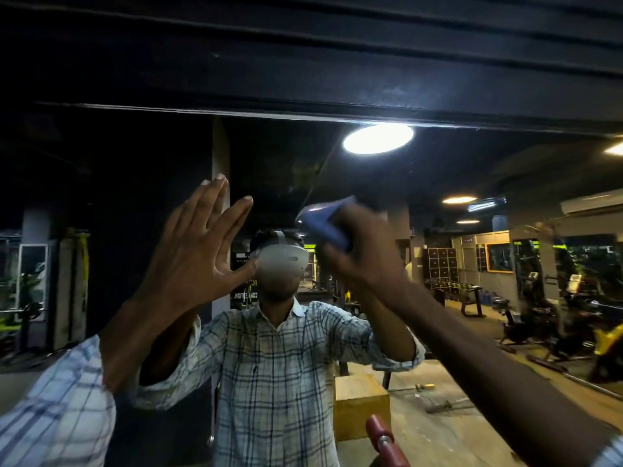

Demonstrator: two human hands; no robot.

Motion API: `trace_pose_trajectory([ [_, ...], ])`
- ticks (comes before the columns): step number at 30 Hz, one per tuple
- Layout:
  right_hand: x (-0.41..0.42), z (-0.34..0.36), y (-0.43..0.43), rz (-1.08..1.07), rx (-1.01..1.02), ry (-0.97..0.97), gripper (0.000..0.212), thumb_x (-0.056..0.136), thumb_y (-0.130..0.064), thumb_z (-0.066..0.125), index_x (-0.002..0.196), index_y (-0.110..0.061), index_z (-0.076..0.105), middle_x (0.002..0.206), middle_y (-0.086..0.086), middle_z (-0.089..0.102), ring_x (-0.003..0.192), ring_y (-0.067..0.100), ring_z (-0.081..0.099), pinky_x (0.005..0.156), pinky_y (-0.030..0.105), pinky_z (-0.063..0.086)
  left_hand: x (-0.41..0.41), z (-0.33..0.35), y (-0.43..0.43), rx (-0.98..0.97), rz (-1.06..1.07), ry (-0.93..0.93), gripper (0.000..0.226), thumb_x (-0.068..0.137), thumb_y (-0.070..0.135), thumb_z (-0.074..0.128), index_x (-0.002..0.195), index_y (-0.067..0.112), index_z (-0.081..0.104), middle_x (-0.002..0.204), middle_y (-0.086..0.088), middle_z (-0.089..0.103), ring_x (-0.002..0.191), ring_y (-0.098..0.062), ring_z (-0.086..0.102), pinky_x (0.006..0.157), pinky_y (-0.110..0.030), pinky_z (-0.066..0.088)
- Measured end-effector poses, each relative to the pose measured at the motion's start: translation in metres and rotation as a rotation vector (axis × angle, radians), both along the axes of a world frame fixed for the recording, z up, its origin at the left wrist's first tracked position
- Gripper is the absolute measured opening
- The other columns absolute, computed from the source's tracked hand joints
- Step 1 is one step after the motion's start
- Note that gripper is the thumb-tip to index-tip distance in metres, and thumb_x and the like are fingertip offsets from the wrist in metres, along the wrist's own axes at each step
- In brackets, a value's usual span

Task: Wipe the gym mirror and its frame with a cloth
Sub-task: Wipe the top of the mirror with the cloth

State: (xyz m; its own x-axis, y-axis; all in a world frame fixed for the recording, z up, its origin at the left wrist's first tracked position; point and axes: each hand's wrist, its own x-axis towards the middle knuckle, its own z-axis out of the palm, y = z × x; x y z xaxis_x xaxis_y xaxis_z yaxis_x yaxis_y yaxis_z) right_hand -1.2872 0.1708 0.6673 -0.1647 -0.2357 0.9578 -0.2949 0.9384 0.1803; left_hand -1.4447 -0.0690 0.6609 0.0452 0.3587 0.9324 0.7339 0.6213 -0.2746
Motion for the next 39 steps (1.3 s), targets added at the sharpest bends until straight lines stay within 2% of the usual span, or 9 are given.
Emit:
trace_pose_trajectory([
  [3,0.003,-0.011,0.0,-0.108,0.301,-0.229,0.026,0.087,-0.034,0.069,0.106,-0.017,0.065,0.098,-0.002,0.066,0.084,0.016,0.062,0.073,0.036,0.054,-0.001,0.0,-0.003,-0.004,-0.003,0.003,0.102,0.08,0.082,0.044,0.164,0.029,0.024,0.174,-0.008,0.003,0.16,-0.029,0.006,0.121,-0.056,0.021],
  [7,0.011,0.01,0.015,-0.065,-0.211,0.172,0.015,0.082,-0.029,0.065,0.09,-0.016,0.062,0.084,-0.004,0.06,0.073,0.011,0.056,0.067,0.035,0.052,-0.002,-0.002,-0.009,-0.001,0.004,-0.019,0.101,0.08,0.081,0.047,0.164,0.03,0.024,0.174,-0.007,0.001,0.161,-0.027,0.003,0.122,-0.054,0.019],
  [9,0.003,0.001,0.005,-0.002,-0.265,0.203,0.011,0.083,-0.019,0.07,0.088,-0.018,0.061,0.082,-0.009,0.058,0.075,0.003,0.055,0.068,0.026,0.05,-0.004,-0.003,-0.013,0.0,0.007,-0.024,0.101,0.079,0.08,0.047,0.164,0.03,0.025,0.174,-0.007,0.001,0.16,-0.028,0.004,0.122,-0.054,0.02],
  [14,-0.011,-0.007,-0.013,-0.106,0.237,-0.202,0.022,0.082,-0.026,0.076,0.098,-0.02,0.063,0.093,-0.007,0.062,0.078,0.005,0.059,0.069,0.024,0.048,-0.011,-0.004,-0.027,-0.006,0.037,-0.028,0.102,0.079,0.083,0.043,0.165,0.031,0.023,0.174,-0.007,-0.001,0.16,-0.029,0.004,0.121,-0.056,0.021],
  [19,-0.009,0.024,-0.013,-0.033,-0.296,0.245,0.013,0.085,-0.019,0.071,0.088,-0.021,0.059,0.084,-0.006,0.059,0.075,-0.002,0.052,0.067,0.015,0.043,-0.018,-0.003,-0.039,0.014,0.022,-0.058,0.105,0.077,0.084,0.044,0.164,0.028,0.026,0.174,-0.006,0.0,0.16,-0.031,0.006,0.121,-0.062,0.026],
  [24,-0.027,0.001,-0.042,-0.08,0.259,-0.238,0.023,0.082,-0.029,0.075,0.102,-0.022,0.065,0.094,-0.006,0.066,0.08,0.011,0.062,0.072,0.032,0.054,-0.025,0.0,-0.05,0.018,0.015,-0.062,0.106,0.076,0.085,0.044,0.164,0.03,0.024,0.174,-0.005,-0.002,0.16,-0.03,0.004,0.121,-0.062,0.024],
  [30,-0.024,0.037,-0.031,-0.035,-0.248,0.253,0.013,0.087,-0.017,0.069,0.091,-0.023,0.058,0.085,-0.01,0.054,0.076,-0.007,0.049,0.07,0.011,0.036,-0.034,0.0,-0.065,0.018,0.012,-0.049,0.104,0.077,0.084,0.044,0.164,0.029,0.025,0.175,-0.003,-0.003,0.161,-0.028,0.004,0.121,-0.059,0.023],
  [35,-0.042,0.011,-0.063,-0.074,0.271,-0.181,0.019,0.083,-0.022,0.074,0.099,-0.016,0.066,0.094,-0.003,0.066,0.079,0.012,0.062,0.069,0.032,0.053,-0.041,-0.002,-0.071,0.022,0.007,-0.022,0.103,0.078,0.082,0.046,0.164,0.028,0.026,0.174,-0.005,0.001,0.16,-0.028,0.006,0.121,-0.057,0.023],
  [39,-0.029,0.071,-0.037,-0.061,-0.012,0.154,0.017,0.087,-0.027,0.063,0.094,-0.012,0.065,0.085,-0.003,0.059,0.073,0.01,0.055,0.067,0.028,0.048,-0.043,-0.001,-0.075,0.024,-0.012,-0.017,0.102,0.078,0.08,0.047,0.164,0.028,0.027,0.174,-0.005,0.002,0.16,-0.027,0.007,0.122,-0.055,0.023],
])
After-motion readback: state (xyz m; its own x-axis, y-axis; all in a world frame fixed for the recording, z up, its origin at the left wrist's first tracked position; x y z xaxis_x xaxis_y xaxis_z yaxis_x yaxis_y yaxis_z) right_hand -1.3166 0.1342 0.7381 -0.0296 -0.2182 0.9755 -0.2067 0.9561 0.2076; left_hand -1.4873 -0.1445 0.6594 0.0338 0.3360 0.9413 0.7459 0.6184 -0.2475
